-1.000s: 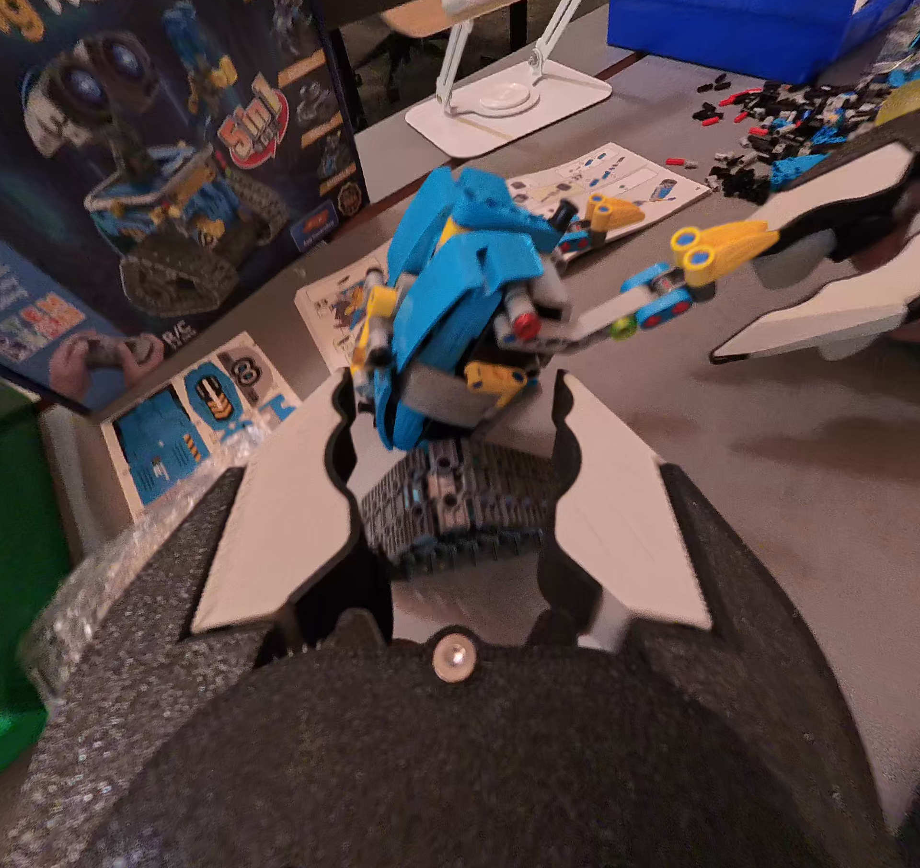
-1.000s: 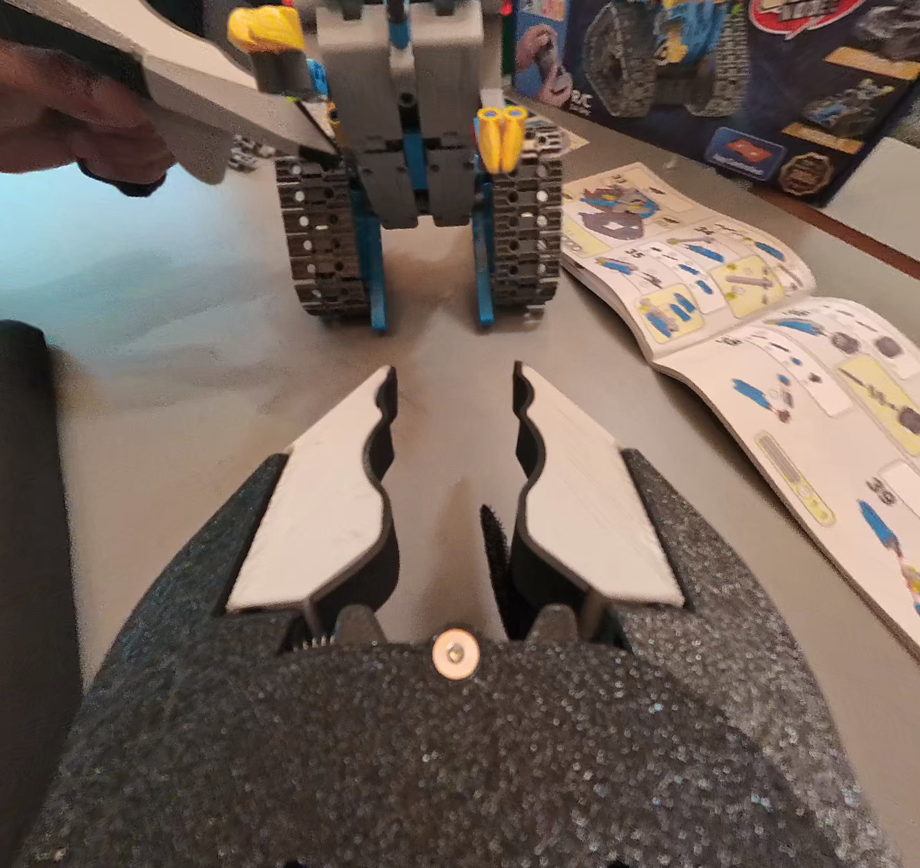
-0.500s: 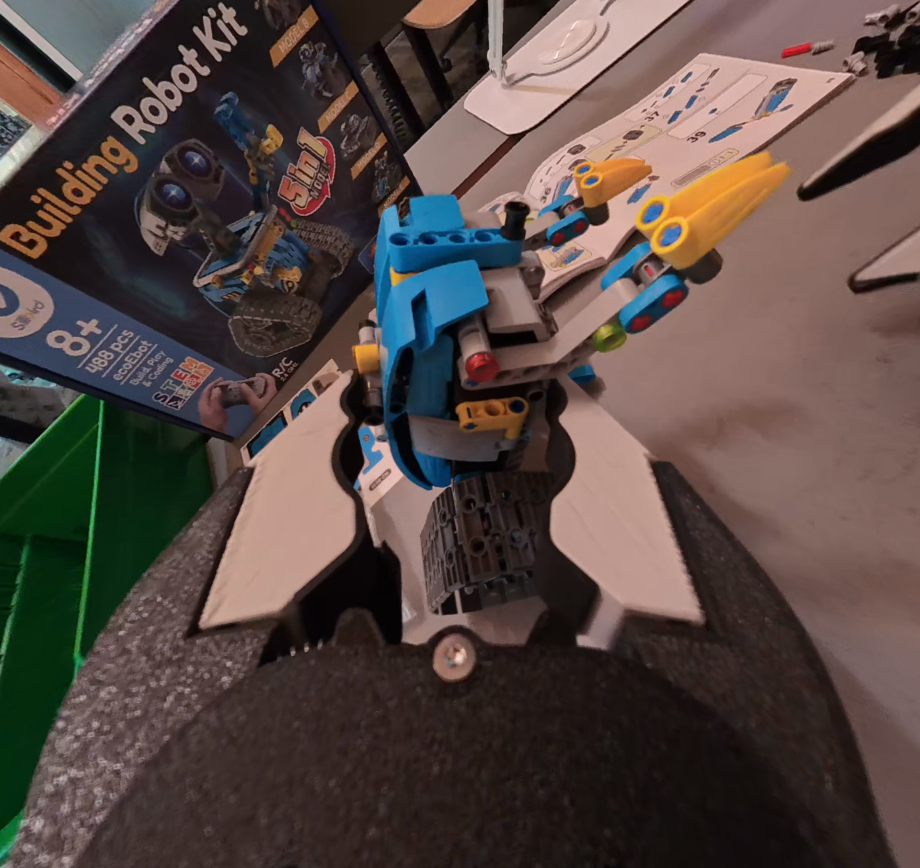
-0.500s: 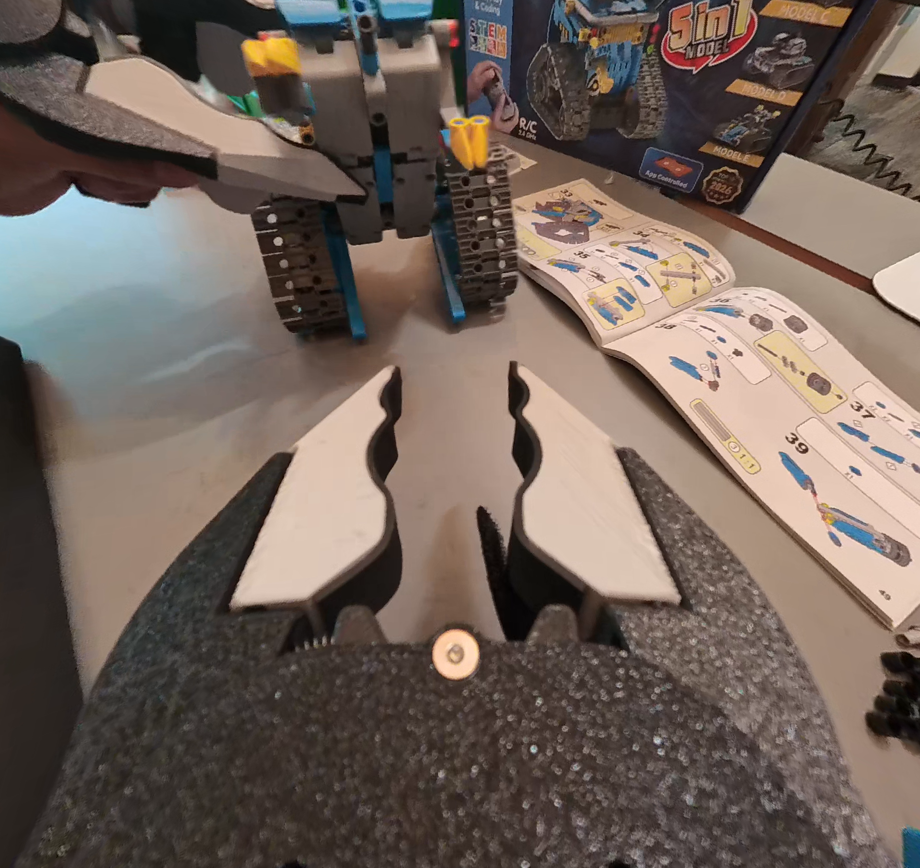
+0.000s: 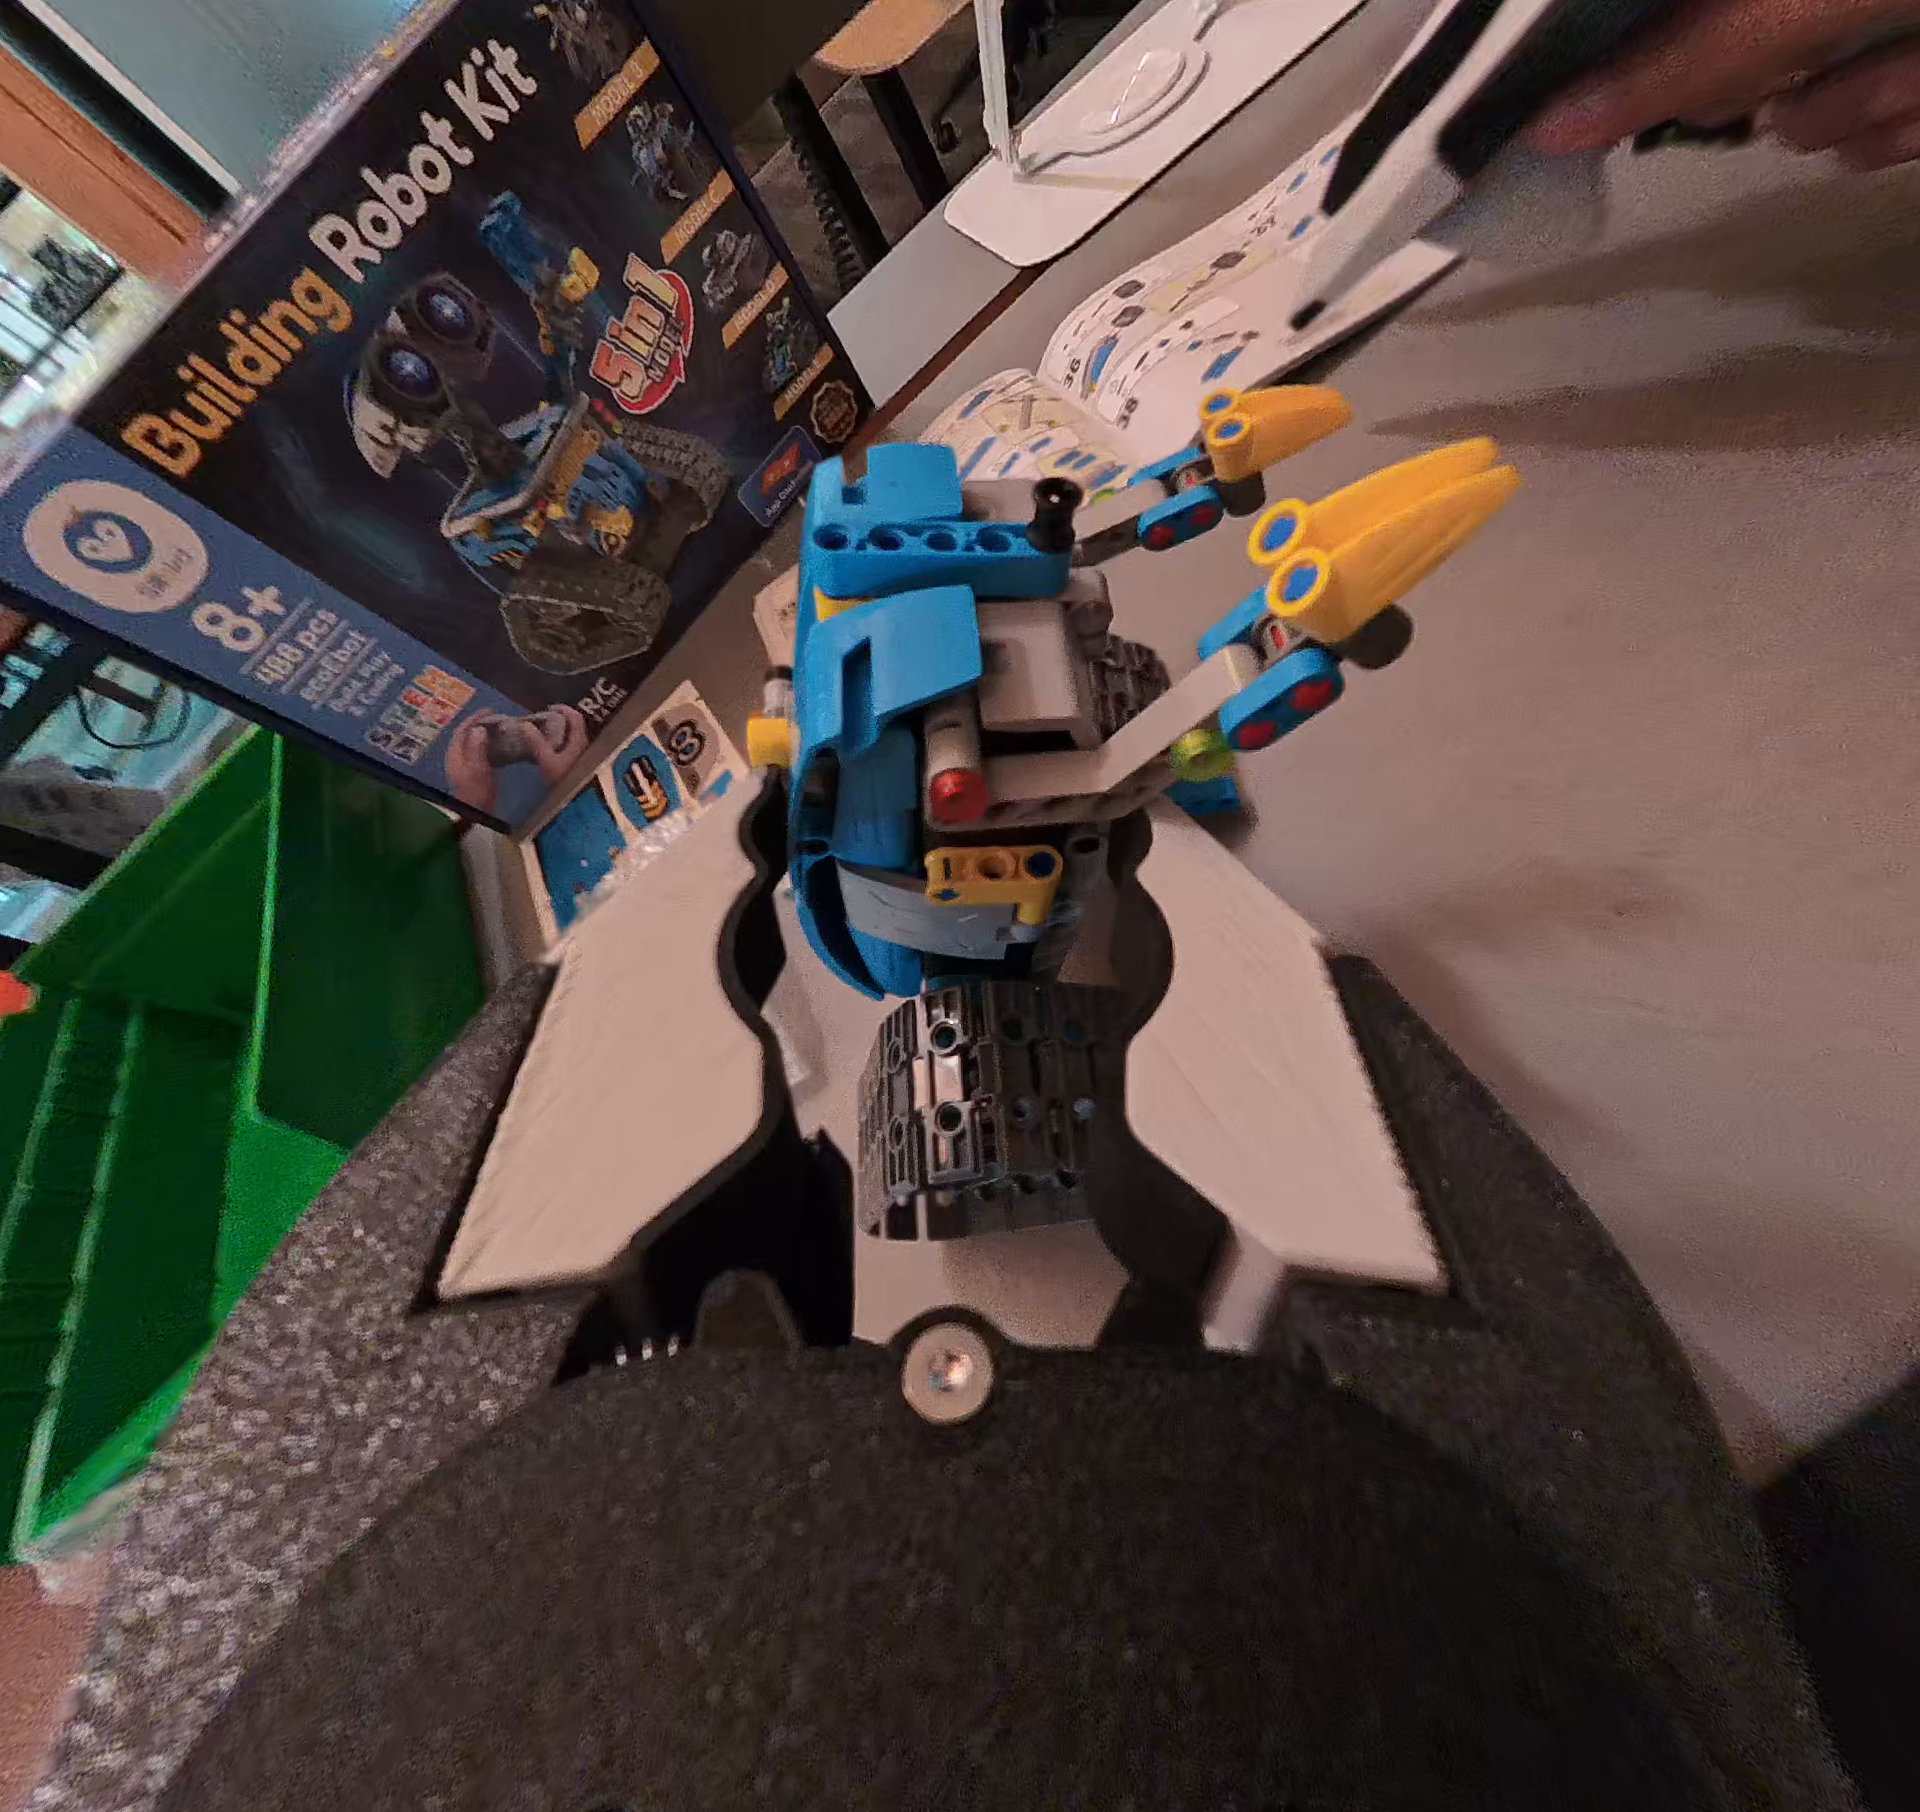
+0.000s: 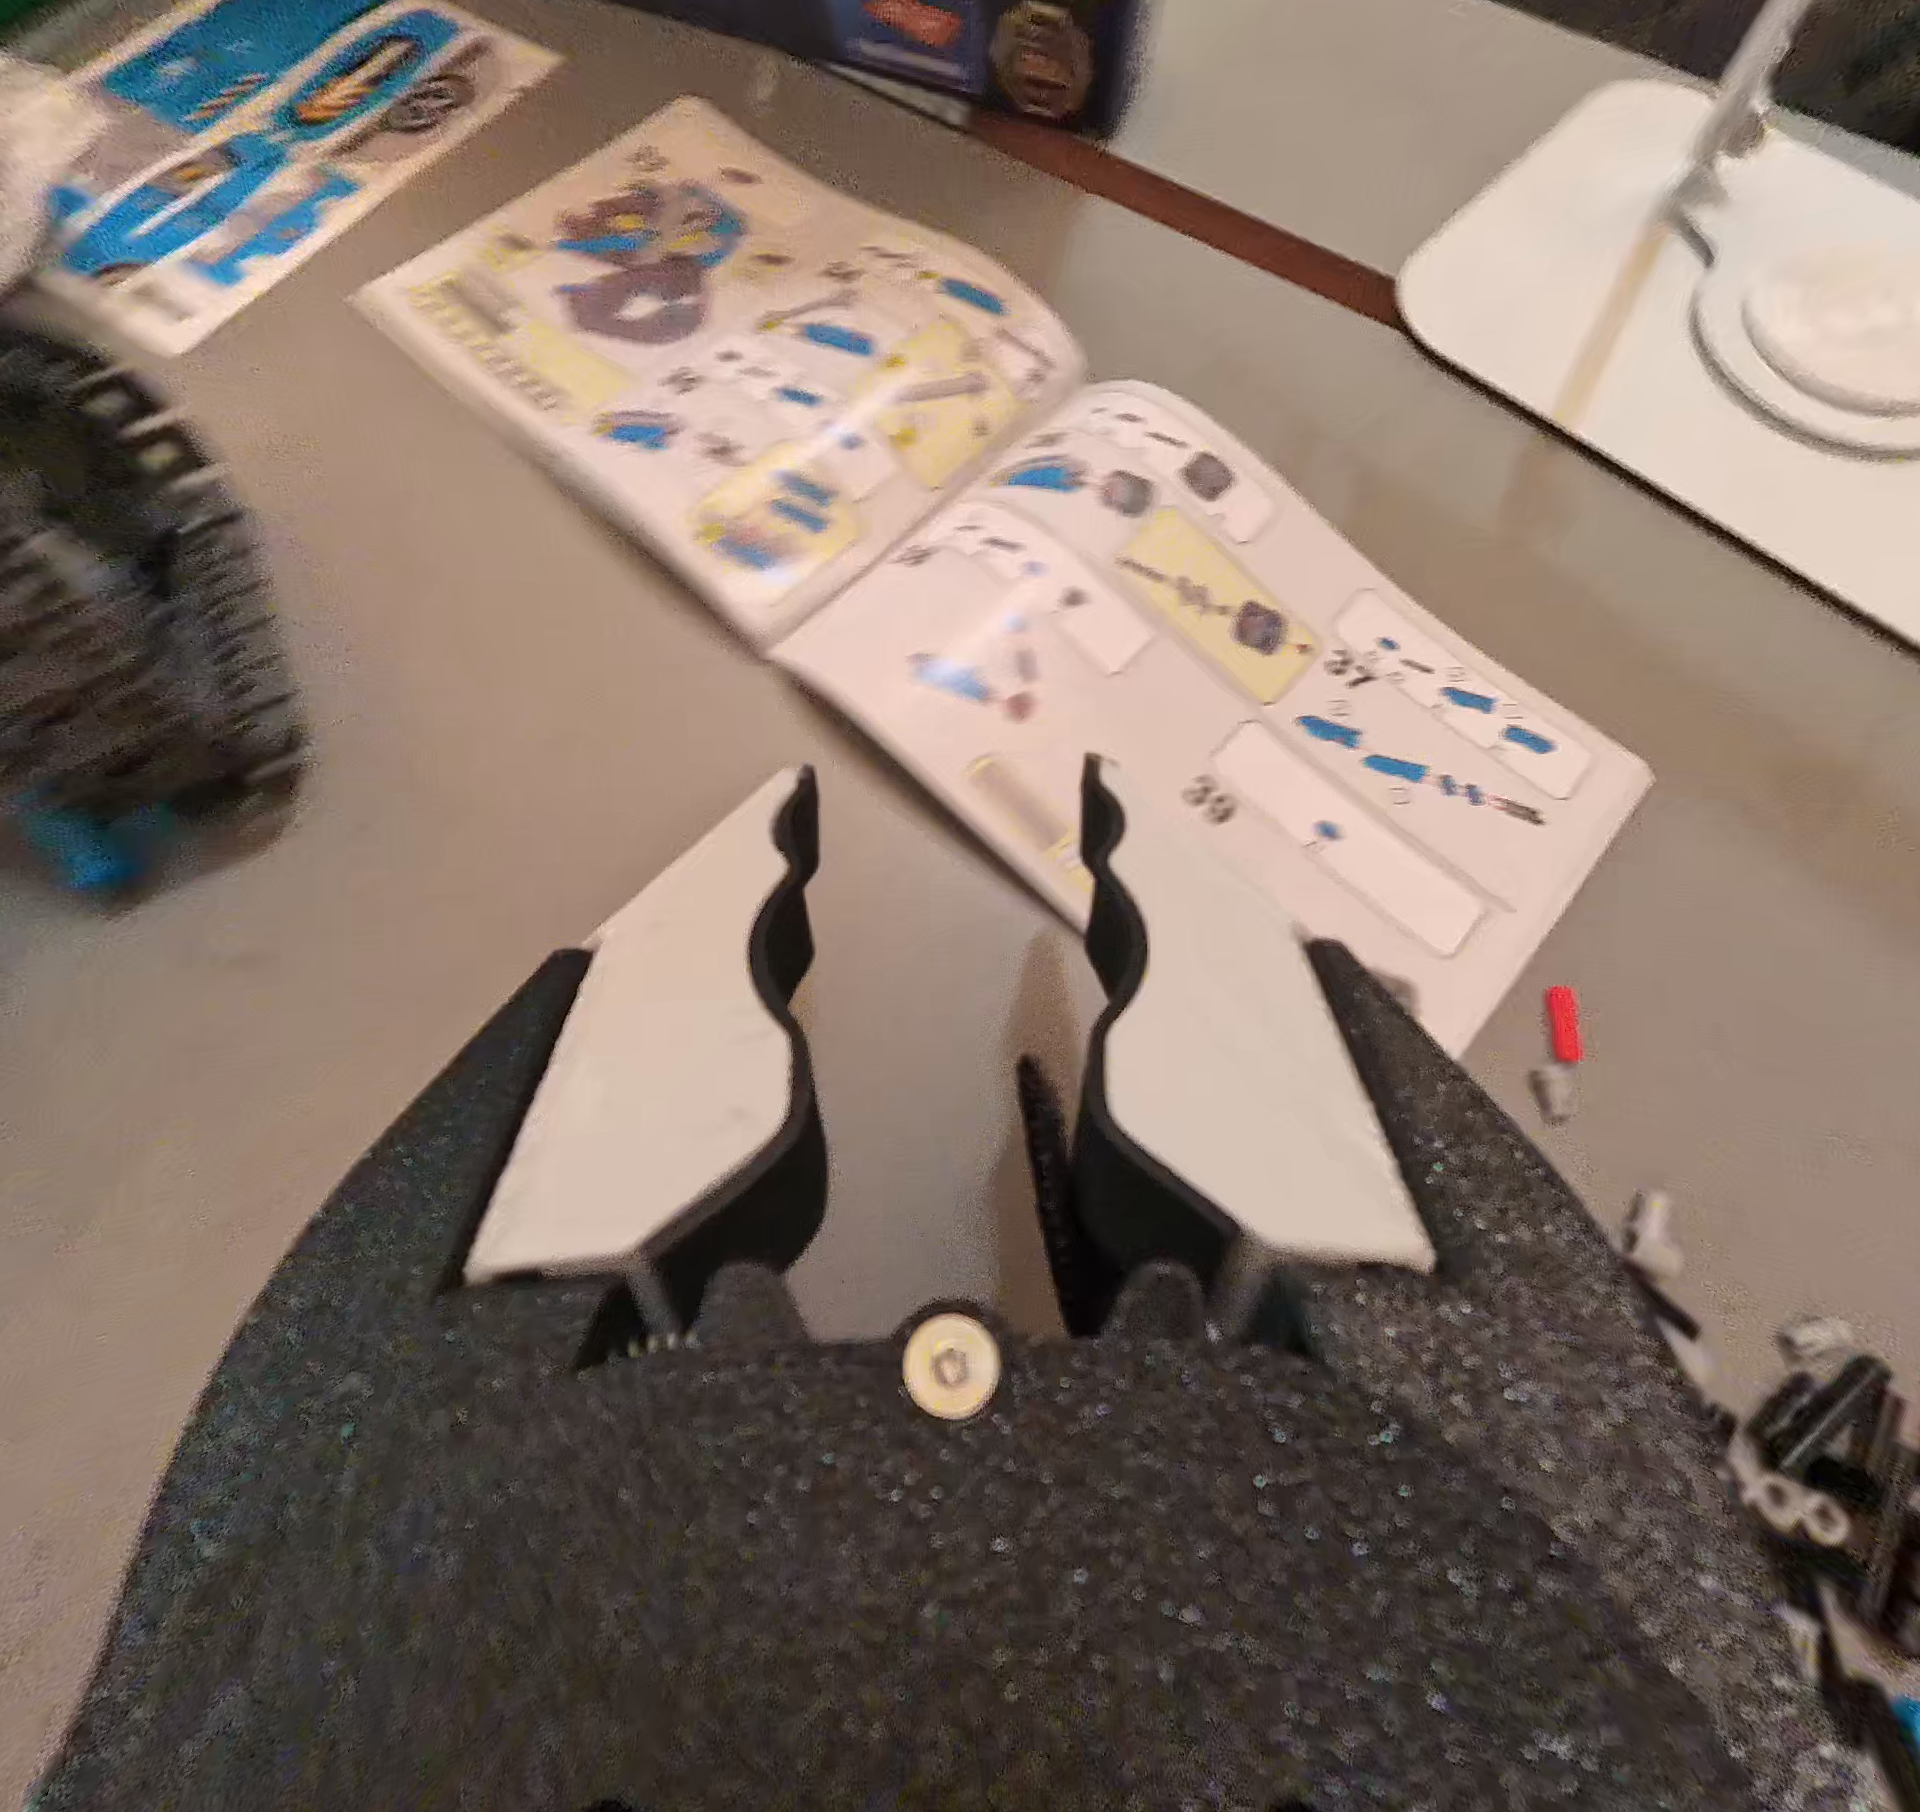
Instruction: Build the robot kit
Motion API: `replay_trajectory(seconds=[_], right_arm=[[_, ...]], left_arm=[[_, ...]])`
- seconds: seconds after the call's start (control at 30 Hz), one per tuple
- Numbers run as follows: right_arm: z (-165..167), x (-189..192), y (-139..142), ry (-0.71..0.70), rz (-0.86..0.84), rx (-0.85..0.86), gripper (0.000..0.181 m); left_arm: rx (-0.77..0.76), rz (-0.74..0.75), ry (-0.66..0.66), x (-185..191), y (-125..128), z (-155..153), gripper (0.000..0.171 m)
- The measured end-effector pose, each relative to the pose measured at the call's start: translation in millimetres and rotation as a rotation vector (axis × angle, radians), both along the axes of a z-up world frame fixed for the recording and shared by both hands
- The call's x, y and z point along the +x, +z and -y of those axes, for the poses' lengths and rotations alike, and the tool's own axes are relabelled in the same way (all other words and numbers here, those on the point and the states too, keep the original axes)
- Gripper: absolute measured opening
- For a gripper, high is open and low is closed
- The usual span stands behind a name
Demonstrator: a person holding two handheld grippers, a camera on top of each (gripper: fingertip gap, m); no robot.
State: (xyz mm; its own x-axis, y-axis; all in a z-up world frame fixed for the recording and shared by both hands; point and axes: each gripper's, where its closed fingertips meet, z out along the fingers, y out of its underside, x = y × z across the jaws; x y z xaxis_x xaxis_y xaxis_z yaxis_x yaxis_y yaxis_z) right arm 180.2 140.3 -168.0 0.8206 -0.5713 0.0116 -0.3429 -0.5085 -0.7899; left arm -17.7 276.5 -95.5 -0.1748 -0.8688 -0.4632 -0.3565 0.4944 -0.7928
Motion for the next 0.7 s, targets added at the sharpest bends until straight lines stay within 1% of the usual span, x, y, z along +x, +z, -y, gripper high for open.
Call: replay_trajectory(seconds=[0.07,0.13,0.23,0.3,0.37,0.47,0.53,0.57,0.63,0.7], right_arm=[[-3,21,-9,-0.023,-0.081,0.017,0.044],[-14,29,-23,-0.006,-0.188,-0.001,0.063],[-27,44,-38,0.027,-0.157,-0.103,0.066],[-38,48,-39,0.082,-0.132,-0.131,0.066],[-47,50,-39,0.159,-0.131,-0.138,0.066],[-56,53,-39,0.301,-0.122,-0.150,0.065],[-59,52,-39,0.412,-0.090,-0.155,0.065],[-58,52,-39,0.436,-0.101,-0.149,0.064],[-55,53,-39,0.428,-0.125,-0.161,0.061],[-53,53,-39,0.379,-0.125,-0.167,0.061]], left_arm=[[-0.056,0.007,-0.002,-6,2,8,0.062],[-0.079,0.007,0.001,-9,3,12,0.063],[-0.105,0.014,0.009,-11,3,15,0.064],[-0.117,0.010,0.000,-14,3,17,0.065],[-0.142,0.007,-0.030,-17,5,21,0.066],[-0.235,0.003,-0.095,-25,12,27,0.071],[-0.285,-0.003,-0.137,-30,15,28,0.070],[-0.302,-0.012,-0.153,-33,16,28,0.070],[-0.336,-0.025,-0.185,-36,17,28,0.071],[-0.354,-0.037,-0.201,-37,17,27,0.071]])
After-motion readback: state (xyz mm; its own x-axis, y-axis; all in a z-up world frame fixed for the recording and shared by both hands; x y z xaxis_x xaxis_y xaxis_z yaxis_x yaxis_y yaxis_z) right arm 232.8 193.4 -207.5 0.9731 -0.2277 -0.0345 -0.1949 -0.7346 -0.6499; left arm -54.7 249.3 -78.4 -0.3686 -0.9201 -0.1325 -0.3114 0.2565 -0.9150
